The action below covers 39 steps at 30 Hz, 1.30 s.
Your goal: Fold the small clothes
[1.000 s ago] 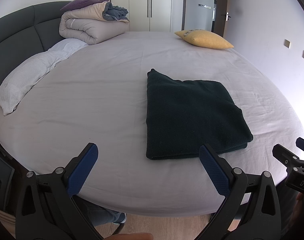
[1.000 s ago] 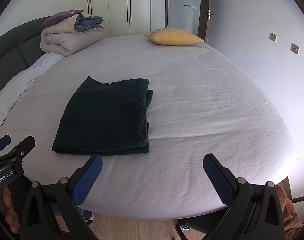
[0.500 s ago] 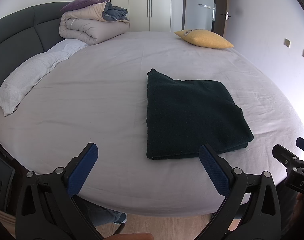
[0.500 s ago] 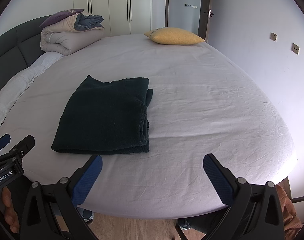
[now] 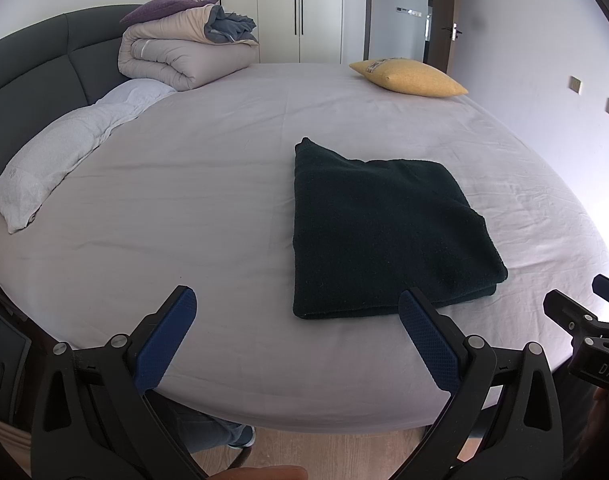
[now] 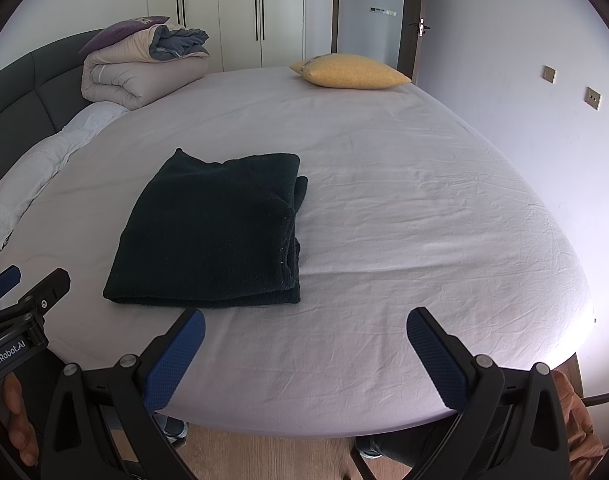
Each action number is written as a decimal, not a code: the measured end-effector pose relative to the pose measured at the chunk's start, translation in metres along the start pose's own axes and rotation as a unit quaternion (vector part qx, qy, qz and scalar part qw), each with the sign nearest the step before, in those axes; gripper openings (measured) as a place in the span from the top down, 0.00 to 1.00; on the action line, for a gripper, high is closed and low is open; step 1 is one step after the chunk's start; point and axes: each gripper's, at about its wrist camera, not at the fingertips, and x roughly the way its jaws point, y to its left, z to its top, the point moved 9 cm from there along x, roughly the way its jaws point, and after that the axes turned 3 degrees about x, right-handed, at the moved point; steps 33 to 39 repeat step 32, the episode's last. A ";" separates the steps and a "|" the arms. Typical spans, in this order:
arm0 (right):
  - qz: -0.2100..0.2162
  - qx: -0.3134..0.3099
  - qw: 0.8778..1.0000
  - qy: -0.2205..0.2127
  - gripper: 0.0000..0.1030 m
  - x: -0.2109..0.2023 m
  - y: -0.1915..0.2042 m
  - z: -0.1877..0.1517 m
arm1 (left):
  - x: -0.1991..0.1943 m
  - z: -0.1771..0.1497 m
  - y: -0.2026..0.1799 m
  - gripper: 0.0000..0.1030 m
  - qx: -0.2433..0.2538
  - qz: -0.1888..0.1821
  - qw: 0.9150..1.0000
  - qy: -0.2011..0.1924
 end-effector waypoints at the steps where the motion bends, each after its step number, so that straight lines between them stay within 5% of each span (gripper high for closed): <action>1: 0.000 0.000 1.000 0.000 0.00 0.000 0.000 0.000 | 0.000 0.000 0.000 0.00 0.000 -0.001 1.000 0.000; 39: 0.004 -0.009 1.000 0.008 0.00 0.007 -0.010 0.001 | 0.003 0.004 0.010 0.00 0.008 0.000 1.000 -0.005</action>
